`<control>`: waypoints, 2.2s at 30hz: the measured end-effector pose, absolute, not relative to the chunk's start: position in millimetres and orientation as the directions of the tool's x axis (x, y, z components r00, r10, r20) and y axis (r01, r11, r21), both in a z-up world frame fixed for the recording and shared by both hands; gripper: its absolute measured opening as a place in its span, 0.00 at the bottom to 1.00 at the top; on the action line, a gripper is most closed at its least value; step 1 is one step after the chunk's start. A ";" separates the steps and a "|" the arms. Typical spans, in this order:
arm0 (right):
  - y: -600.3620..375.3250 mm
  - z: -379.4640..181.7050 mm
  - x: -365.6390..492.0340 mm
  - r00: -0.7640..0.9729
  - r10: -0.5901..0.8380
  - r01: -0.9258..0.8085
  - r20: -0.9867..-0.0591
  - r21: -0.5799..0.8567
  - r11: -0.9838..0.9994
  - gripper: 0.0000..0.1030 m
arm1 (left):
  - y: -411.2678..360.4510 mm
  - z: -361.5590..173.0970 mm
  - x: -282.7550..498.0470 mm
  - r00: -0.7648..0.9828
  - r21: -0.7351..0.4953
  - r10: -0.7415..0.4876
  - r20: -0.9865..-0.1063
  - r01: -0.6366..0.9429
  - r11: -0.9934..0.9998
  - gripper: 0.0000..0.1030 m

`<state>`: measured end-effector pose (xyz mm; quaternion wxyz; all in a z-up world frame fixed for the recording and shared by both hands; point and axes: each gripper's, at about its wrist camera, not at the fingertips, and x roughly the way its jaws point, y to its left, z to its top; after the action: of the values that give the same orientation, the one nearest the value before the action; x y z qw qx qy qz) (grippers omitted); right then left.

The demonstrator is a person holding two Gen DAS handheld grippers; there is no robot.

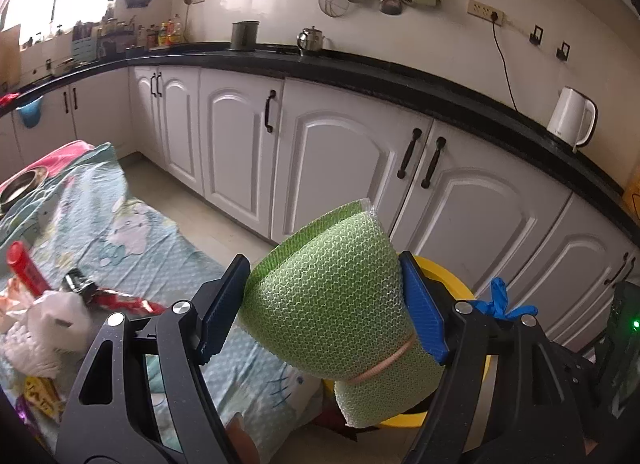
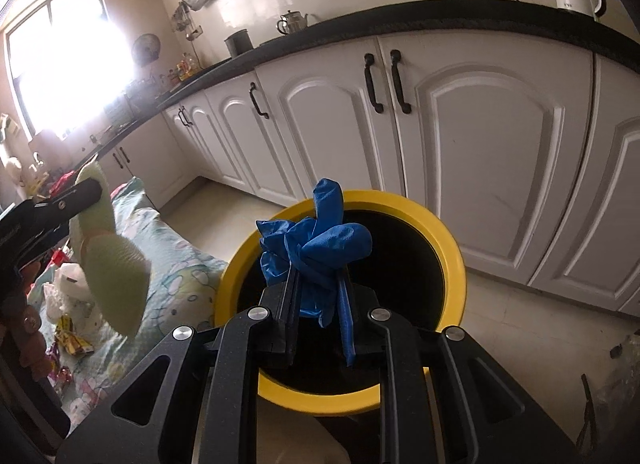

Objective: Collect trash
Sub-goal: 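Carry the green sleeve and blue glove over the yellow bin and release both, then move both open tools back to the quilt toward the white plastic bag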

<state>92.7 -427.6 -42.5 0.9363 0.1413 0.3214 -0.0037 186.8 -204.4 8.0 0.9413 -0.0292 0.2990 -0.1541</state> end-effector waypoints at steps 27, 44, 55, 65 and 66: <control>-437.9 -66.1 101.2 0.746 0.107 0.125 -0.658 0.296 0.947 0.23 | -258.2 -33.0 238.0 0.695 -0.132 -0.308 -0.649 0.296 0.946 0.70; -450.6 -60.9 92.3 0.773 0.053 0.192 -0.632 0.312 0.930 0.57 | -236.8 -28.0 229.5 0.679 -0.180 -0.322 -0.659 0.273 0.945 0.89; -439.7 -49.4 85.8 0.794 0.065 0.159 -0.604 0.311 0.937 0.59 | -191.0 -11.0 203.3 0.737 -0.158 -0.264 -0.622 0.213 0.964 0.89; -417.0 -28.3 80.4 0.829 0.085 0.096 -0.552 0.291 0.952 0.62 | -150.7 2.2 176.7 0.784 -0.152 -0.221 -0.581 0.162 0.975 0.89; -413.9 -26.2 80.0 0.832 0.089 0.088 -0.548 0.288 0.954 0.63 | -147.9 3.6 174.3 0.789 -0.148 -0.216 -0.576 0.159 0.976 0.89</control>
<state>80.0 -413.9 -26.2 0.9448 0.1523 0.2901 0.0004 174.3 -147.9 3.6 0.9446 -0.0458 0.3096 -0.0992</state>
